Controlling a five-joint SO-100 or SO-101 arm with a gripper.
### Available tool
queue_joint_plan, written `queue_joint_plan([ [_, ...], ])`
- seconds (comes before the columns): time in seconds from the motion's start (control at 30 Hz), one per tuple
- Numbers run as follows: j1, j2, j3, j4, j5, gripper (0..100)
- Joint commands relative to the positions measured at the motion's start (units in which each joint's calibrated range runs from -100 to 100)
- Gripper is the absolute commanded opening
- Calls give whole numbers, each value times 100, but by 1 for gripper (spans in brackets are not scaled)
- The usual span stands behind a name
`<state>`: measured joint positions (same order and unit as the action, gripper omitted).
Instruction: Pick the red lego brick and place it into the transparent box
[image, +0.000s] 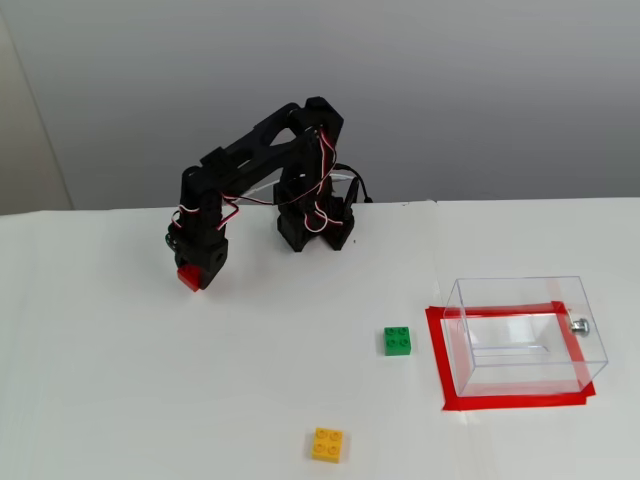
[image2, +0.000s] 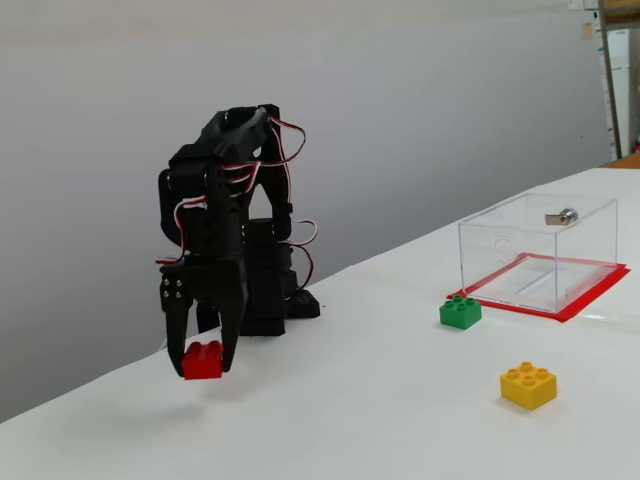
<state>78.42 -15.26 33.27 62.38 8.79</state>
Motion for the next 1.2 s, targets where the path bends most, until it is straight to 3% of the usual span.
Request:
queue_joint_plan([
  [0.0,-326,-446,-733,489,-8,12],
  [0.33,-1376,-446,-2803,1830,-243,12],
  [0.6,-2019,-472,-3671,1864,-1005,12],
  [0.87,-3128,-548,-3969,1873,-1135,12],
  [1.17,-5117,-548,-4376,1864,-1130,12],
])
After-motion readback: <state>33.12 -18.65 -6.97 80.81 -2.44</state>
